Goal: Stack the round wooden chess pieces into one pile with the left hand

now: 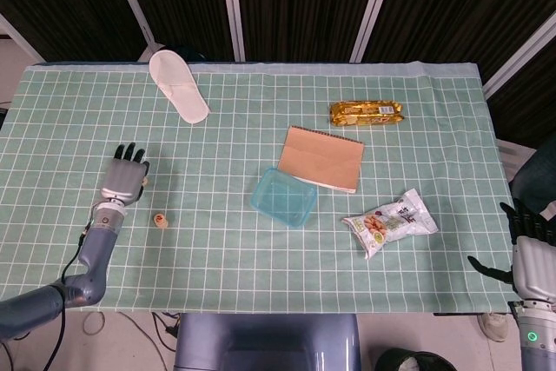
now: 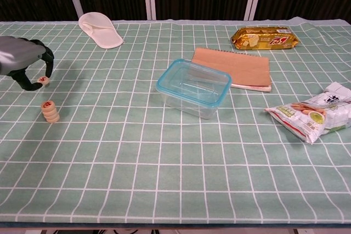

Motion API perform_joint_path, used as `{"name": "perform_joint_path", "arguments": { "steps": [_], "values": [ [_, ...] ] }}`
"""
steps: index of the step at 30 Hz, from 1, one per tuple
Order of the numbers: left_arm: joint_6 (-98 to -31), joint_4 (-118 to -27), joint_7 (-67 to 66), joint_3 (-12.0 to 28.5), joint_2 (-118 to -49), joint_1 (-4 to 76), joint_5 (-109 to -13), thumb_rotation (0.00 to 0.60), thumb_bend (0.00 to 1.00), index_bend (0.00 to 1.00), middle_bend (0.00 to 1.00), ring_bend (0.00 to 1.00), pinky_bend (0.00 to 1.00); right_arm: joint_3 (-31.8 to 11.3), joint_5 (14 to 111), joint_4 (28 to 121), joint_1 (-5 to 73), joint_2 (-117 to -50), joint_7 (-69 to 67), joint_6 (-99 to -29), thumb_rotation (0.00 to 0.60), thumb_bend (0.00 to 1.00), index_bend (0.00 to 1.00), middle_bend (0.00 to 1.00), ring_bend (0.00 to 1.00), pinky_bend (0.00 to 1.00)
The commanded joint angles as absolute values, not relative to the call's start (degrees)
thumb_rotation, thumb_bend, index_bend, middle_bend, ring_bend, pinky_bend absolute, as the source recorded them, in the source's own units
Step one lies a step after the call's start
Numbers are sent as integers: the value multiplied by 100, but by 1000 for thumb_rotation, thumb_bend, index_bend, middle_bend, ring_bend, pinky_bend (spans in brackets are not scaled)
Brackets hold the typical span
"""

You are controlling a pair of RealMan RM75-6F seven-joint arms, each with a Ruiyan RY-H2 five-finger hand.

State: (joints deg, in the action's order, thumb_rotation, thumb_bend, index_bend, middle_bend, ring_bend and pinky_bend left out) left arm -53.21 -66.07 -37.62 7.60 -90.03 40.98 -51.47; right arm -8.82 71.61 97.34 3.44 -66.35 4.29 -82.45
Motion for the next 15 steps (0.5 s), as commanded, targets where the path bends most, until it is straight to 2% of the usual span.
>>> {"name": "perform_joint_path", "arguments": {
  "steps": [1,15],
  "values": [
    [-5532,-7074,-3789,765,-8736,4049,-5281,600,364,477,155,0,99,-881,7160,9732,342,-6635,428,-8245,600,205,112,0,63,0],
    [-6163,-9448,-4433,492,-7694,3928,-5698,600,364,478,154,0,98,-894,7141,9724,347,-6639,418,-8238,600,204,112,0,63,0]
  ]
}}
